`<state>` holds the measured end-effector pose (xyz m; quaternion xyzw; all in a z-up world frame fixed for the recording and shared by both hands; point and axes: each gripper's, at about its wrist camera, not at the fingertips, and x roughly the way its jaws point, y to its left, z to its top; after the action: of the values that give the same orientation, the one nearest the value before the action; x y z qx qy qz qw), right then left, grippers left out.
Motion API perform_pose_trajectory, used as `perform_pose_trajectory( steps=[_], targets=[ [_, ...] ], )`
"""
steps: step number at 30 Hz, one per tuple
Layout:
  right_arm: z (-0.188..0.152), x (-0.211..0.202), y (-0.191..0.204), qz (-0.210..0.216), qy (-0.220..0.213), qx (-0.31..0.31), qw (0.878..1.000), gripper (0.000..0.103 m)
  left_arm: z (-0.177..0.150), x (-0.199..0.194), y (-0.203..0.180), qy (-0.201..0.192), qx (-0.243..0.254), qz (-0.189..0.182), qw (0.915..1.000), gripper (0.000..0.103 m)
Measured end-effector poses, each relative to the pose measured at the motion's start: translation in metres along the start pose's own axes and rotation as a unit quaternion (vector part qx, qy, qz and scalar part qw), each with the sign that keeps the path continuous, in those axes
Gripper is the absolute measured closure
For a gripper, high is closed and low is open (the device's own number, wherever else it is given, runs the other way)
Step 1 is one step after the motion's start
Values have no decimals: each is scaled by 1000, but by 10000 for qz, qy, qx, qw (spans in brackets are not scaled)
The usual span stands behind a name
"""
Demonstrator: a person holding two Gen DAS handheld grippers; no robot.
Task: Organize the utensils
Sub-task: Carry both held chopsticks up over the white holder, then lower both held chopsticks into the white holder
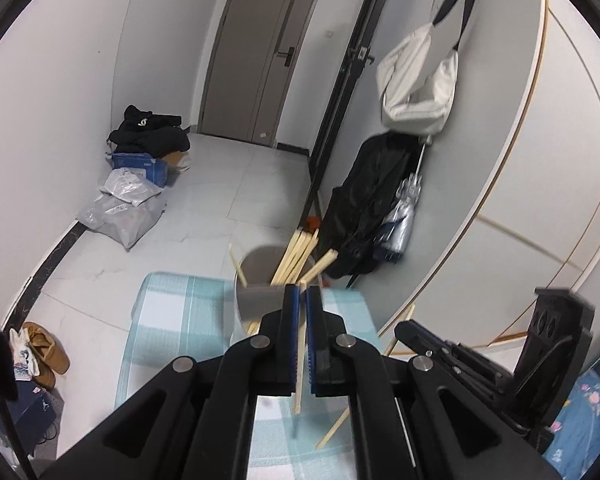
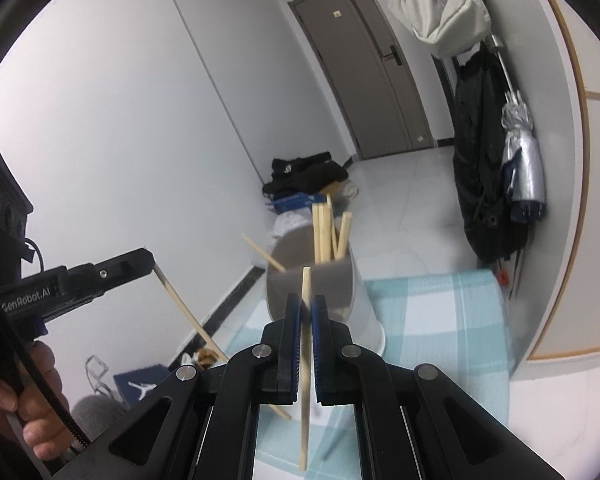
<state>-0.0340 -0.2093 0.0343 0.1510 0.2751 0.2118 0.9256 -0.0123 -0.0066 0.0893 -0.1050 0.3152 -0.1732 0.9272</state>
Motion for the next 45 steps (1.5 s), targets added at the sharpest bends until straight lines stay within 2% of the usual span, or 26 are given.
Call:
perform_pose_trajectory(
  steps=[8, 14, 22, 28, 33, 40, 45],
  targets=[
    [59, -3, 8, 37, -402, -147, 9991, 99, 54, -1, -3, -316, 3, -124, 9994, 103],
    [112, 12, 10, 4, -677, -195, 9975, 99, 90, 10, 3, -450, -8, -109, 9989, 103],
    [156, 51, 10, -55, -967, -318, 9948, 99, 108, 42, 14, -340, 264, 48, 9991, 103],
    [156, 87, 8, -18, -907, -313, 9954, 99, 97, 68, 14, -17, 789, 255, 9966, 103],
    [138, 111, 8, 85, -809, -324, 9962, 99, 91, 86, 14, 296, 1091, 250, 9933, 103],
    [112, 121, 12, 124, -676, -610, 9958, 99, 79, 105, 15, 618, 1301, 302, 9891, 103],
    [96, 129, 2, 145, -432, -458, 9979, 99, 72, 114, 14, 699, 1358, 263, 9879, 103]
  ],
)
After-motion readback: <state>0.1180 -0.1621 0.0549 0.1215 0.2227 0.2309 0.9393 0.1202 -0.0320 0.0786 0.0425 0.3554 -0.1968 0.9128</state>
